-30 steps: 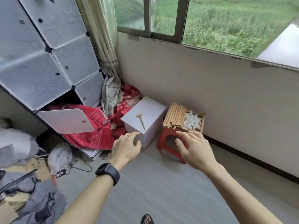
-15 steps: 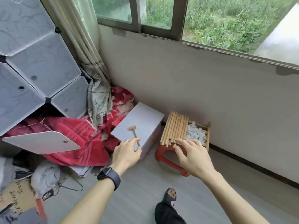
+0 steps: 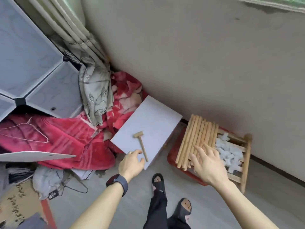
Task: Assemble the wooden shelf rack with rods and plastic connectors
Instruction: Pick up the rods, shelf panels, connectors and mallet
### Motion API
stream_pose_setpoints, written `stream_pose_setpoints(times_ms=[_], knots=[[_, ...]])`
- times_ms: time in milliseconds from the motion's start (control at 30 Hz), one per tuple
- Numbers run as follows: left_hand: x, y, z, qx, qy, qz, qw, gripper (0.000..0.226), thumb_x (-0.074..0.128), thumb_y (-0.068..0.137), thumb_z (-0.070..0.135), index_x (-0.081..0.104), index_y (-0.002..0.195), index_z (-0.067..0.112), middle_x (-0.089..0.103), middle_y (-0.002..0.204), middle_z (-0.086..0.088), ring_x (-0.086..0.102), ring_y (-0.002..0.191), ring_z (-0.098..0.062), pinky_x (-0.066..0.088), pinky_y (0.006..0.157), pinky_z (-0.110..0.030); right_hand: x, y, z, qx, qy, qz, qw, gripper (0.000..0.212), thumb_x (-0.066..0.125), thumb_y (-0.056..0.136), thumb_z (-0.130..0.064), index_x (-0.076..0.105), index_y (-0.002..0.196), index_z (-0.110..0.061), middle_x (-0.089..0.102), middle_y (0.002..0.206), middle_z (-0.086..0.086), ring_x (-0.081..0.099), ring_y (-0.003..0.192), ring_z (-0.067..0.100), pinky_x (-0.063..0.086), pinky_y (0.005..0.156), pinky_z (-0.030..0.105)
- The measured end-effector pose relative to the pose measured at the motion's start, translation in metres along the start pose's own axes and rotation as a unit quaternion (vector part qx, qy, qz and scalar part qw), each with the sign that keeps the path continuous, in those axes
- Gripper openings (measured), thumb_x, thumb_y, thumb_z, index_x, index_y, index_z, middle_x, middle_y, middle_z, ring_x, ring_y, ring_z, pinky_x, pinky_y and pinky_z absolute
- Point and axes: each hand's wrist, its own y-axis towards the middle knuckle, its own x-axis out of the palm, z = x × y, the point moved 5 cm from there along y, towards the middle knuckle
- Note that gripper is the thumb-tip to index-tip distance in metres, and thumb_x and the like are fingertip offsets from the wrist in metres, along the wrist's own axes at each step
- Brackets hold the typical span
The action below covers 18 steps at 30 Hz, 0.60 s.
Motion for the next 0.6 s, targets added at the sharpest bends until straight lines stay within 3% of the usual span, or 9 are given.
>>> stream_pose_setpoints(times_ms=[133,300,433,600], knots=[[0.040,0.078,-0.011,-0.057,-0.016,-0.049,0.997,0.050,0.051,0.098,0.041,0.043,0.144,0.023,0.048,0.143,-0.007,0.055,0.125,-0.028,0.049,0.096,-0.039,0.056,0.060,0.012,0.025,-0.021,-0.014,0.999,0.063,0.027,0.101,-0.061,0.020,0.160,-0.039,0.005,0.171,0.005,-0.001,0.156,0.029,0.010,0.125,0.050],[0.077,0.148,-0.017,-0.113,-0.024,-0.039,0.993,0.056,0.051,0.098,0.047,0.036,0.143,0.016,0.050,0.136,-0.009,0.060,0.115,-0.032,0.052,0.085,-0.041,0.106,0.112,0.026,0.047,-0.036,0.005,0.998,0.066,0.031,0.103,-0.056,0.001,0.160,-0.045,-0.018,0.169,0.006,-0.020,0.154,0.027,0.001,0.125,0.056],[0.094,0.181,-0.025,-0.163,-0.024,-0.027,0.986,0.057,0.050,0.100,0.049,0.035,0.139,0.009,0.053,0.131,-0.010,0.063,0.107,-0.035,0.053,0.078,-0.042,0.131,0.126,0.040,0.076,-0.030,0.016,0.997,0.071,0.034,0.103,-0.055,-0.008,0.160,-0.044,-0.019,0.169,0.006,-0.022,0.154,0.024,0.001,0.124,0.059],[0.109,0.207,-0.034,-0.169,-0.003,0.002,0.986,0.036,0.048,0.104,0.030,0.040,0.127,0.004,0.057,0.124,-0.016,0.064,0.101,-0.037,0.053,0.071,-0.043,0.143,0.128,0.047,0.068,-0.030,0.037,0.997,0.071,0.033,0.104,-0.055,-0.010,0.159,-0.043,-0.017,0.169,0.004,-0.025,0.153,0.021,0.002,0.122,0.060]])
